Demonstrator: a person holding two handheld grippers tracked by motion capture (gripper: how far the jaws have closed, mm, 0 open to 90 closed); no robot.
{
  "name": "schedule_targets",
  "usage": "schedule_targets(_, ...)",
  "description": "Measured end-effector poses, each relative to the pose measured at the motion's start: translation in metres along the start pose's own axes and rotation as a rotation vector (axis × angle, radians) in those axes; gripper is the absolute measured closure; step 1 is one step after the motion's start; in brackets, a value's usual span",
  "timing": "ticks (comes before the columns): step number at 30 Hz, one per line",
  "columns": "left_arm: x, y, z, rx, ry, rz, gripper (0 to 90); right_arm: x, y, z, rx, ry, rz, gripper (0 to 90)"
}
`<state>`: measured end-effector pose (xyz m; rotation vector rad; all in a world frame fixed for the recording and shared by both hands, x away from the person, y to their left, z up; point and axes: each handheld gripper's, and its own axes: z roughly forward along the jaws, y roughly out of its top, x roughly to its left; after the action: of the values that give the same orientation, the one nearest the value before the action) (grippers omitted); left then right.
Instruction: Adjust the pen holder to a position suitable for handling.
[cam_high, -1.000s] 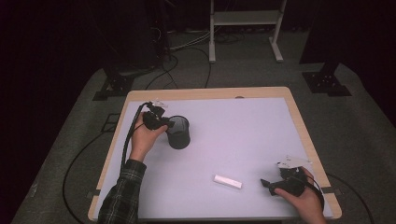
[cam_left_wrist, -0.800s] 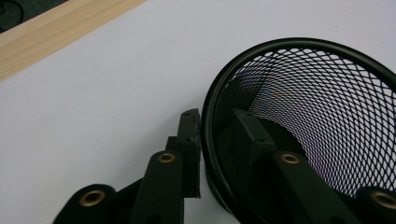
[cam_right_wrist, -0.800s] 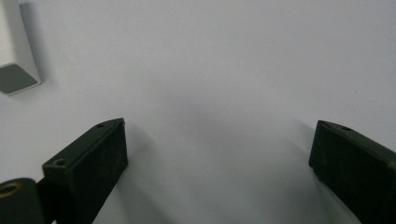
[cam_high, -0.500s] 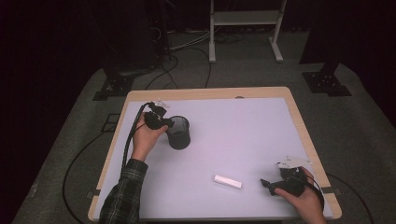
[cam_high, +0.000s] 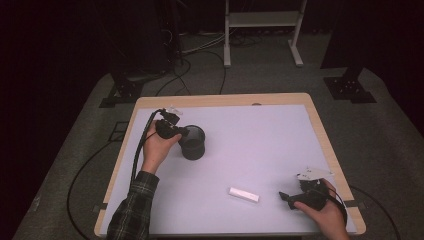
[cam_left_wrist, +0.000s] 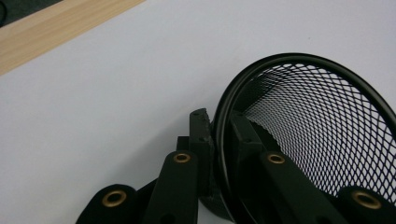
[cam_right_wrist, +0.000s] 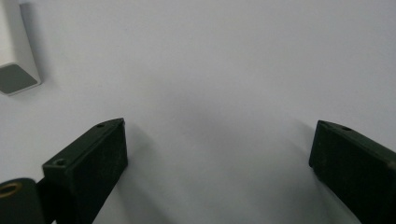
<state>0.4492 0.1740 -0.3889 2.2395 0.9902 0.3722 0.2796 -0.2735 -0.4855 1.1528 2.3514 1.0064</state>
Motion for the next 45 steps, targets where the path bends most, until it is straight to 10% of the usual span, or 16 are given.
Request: schedule_targets(45,-0.055,-0.015,-0.030,0.042,-0.156,0.071,82.6,0.000,0.000,0.000,0.001,0.000,0.000,3.6)
